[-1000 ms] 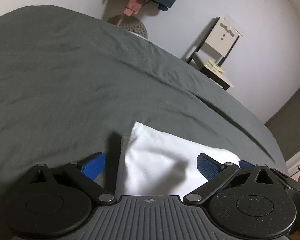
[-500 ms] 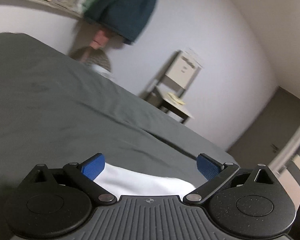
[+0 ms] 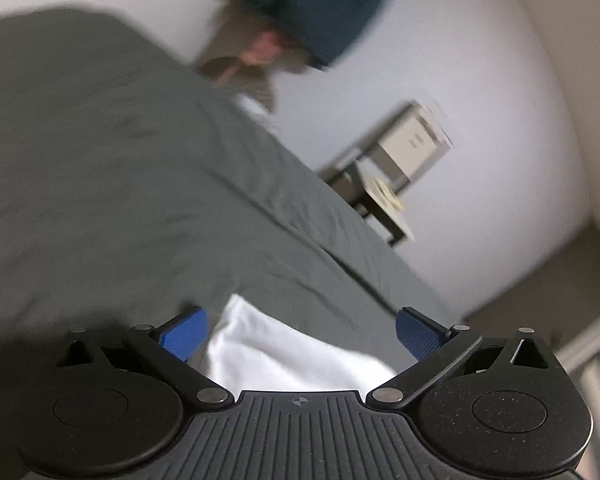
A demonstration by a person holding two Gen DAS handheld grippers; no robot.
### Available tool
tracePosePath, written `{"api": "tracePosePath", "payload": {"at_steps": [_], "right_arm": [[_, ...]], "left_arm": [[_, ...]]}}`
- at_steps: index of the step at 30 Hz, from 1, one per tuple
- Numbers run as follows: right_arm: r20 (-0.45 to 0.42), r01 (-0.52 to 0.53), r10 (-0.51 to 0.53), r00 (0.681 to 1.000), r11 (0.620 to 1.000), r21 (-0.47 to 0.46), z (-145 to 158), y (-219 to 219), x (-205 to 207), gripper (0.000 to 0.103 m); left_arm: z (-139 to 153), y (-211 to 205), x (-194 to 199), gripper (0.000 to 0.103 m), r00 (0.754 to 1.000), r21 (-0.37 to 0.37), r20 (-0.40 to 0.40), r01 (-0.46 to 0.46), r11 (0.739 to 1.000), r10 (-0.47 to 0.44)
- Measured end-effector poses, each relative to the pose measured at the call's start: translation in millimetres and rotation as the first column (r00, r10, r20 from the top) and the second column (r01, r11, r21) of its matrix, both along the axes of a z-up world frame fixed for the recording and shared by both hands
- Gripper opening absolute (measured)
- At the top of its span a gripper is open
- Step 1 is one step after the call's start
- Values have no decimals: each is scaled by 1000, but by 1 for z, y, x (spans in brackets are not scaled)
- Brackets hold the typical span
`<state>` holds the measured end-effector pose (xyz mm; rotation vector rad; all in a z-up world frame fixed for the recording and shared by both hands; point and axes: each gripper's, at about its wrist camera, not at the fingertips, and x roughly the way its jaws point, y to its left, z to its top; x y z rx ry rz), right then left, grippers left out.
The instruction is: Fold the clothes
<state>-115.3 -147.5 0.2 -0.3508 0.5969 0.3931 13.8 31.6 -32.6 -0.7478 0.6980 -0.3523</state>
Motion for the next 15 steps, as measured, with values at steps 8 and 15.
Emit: {"api": "tracePosePath", "payload": {"at_steps": [8, 15], "right_arm": [[-5, -172, 180, 984, 929, -327, -30, 53, -2, 82], [-7, -4, 4, 1000, 994, -112, 0, 17, 7, 82]], "left_arm": [[-14, 14, -19, 103, 964, 28, -252, 91, 995, -81], [-41, 12, -17, 103, 897, -22, -405, 183, 983, -176]]}}
